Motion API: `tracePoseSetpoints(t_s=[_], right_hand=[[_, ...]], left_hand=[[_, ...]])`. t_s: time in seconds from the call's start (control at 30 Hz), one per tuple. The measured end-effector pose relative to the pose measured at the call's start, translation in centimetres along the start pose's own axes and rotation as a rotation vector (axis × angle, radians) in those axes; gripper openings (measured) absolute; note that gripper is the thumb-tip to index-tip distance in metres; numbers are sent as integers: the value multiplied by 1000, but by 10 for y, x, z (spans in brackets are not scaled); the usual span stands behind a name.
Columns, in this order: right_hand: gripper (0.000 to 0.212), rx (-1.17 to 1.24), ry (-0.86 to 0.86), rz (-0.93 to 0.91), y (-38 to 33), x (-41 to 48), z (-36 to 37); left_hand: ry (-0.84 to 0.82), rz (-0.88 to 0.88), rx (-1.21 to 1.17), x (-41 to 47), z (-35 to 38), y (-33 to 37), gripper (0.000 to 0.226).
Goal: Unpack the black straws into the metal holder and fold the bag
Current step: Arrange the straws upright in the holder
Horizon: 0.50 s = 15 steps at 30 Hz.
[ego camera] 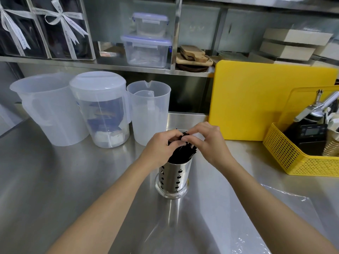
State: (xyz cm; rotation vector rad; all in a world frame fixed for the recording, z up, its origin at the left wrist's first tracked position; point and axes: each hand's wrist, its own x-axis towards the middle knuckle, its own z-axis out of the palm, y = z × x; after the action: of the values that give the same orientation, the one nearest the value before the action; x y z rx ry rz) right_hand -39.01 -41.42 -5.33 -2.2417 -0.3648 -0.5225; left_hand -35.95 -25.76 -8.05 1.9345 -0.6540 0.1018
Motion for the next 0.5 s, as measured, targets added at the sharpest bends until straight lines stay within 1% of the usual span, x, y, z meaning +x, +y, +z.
tracePoseSetpoints(t_s=[0.1,0.2,0.33,0.43,0.5], right_hand=[[8,148,-21,88,-5,6,-2],[6,230,-5,130,-6,8,-2],[4,264,-15,152,-6,8,0],[16,274,-50,166,-1,5,1],[15,271,-73,179,2,2,2]], left_hand=[[33,-2,-107,5,-4,8,21],[49,-11,-191,8,-5,8,17],[51,-30,-192,8,-4,3,20],[53,-58,-181,7,-3,-2,29],[58,-73,-191,6,-3,-5,32]])
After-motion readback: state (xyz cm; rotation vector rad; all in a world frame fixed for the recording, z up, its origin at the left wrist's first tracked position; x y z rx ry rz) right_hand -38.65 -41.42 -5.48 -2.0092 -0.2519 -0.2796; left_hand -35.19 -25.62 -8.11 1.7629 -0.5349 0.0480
